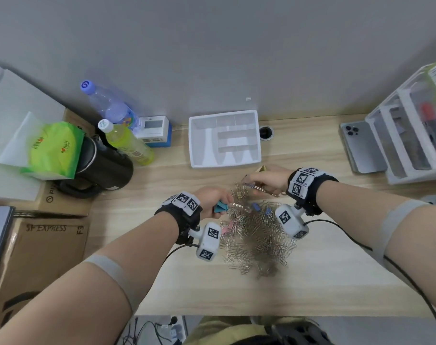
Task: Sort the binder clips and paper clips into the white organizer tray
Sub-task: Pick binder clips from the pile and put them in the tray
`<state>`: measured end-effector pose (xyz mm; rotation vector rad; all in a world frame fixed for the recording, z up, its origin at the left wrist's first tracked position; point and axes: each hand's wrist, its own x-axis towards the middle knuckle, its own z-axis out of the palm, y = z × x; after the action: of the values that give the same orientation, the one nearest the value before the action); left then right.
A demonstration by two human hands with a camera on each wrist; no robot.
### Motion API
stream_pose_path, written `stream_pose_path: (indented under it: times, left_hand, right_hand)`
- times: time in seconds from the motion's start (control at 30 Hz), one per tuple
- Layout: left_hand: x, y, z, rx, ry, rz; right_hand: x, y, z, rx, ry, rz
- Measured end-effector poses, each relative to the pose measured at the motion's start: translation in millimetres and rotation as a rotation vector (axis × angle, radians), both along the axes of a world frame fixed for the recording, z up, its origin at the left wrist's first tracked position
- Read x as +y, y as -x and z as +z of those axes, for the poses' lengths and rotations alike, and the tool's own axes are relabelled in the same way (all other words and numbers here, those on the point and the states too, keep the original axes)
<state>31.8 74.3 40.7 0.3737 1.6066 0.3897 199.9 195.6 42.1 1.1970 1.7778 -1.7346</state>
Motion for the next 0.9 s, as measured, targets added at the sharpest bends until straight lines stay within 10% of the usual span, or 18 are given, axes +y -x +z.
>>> stream_pose_path:
  times: [0.9]
  left_hand:
    - [60, 14, 3, -0.144, -0.017, 0.314]
  right_hand:
    - [20, 19, 2, 0.125, -0.091, 0.045]
